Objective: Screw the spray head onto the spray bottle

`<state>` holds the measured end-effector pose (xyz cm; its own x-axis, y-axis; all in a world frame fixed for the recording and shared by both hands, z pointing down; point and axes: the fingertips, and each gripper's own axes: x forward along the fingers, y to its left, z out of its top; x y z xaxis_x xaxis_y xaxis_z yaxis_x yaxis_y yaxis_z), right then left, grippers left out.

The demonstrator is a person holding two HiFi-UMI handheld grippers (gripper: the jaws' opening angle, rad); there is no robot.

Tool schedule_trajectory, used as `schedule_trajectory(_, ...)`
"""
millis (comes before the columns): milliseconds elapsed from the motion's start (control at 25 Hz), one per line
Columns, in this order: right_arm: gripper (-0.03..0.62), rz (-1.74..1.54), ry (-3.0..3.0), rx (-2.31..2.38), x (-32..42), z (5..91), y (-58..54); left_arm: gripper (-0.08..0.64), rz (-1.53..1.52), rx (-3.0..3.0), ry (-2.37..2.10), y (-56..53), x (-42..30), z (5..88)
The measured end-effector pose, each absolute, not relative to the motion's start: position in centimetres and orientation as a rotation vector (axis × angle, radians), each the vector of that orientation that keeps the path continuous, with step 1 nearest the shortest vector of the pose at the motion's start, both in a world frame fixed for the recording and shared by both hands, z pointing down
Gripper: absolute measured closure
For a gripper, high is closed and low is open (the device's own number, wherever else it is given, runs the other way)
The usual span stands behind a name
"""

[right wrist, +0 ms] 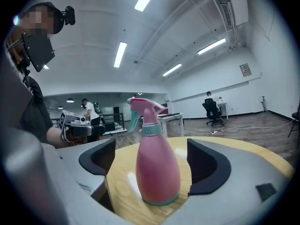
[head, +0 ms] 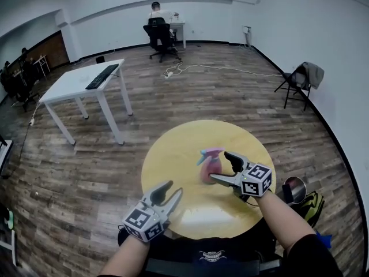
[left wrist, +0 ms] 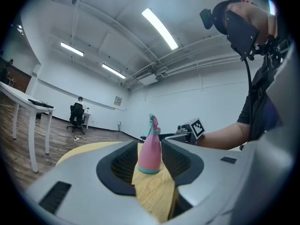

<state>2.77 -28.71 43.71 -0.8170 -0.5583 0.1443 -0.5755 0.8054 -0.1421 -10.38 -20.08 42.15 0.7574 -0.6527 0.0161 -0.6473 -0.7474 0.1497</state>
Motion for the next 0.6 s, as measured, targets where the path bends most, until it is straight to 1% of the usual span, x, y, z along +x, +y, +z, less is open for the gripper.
schedule_trajectory(80, 0.109, 0.266, -2.866, 0.897, 1.4, 45.0, -30.1, 0.379, -0.058, 2.796, -1.029, -20.8, -10.7, 42.8)
schedule_trajectory(280, 0.107, 0.241, -2.739, 0.887, -1.0, 50.1, -32.6, 0.379, -0.065, 2.773, -1.003, -21.4, -11.3, 43.8)
schedule_trajectory(320, 0.157, 0.242, -2.734, 0.886, -1.2, 50.5, -32.7, 0.379, -0.063, 2.769, -0.999, -21.3, -11.1, 43.8)
schedule_trajectory(400, 0.179, 0.219, -2.738, 0.868, -1.4, 50.2, -32.3, 0.379, -0.067, 2.764, -0.988, -21.1, -11.0, 43.5)
schedule_trajectory(480, 0.182, 0.087, -2.706, 0.845, -1.1, 48.9, -31.4, 0.379, -0.102, 2.769, -0.976, -21.0, -11.3, 42.5)
schedule_trajectory(600, 0.183, -0.242, -2.521, 0.796, 0.5, 46.6, -29.5, 0.379, -0.161, 2.809, -0.941, -20.5, -12.0, 38.8)
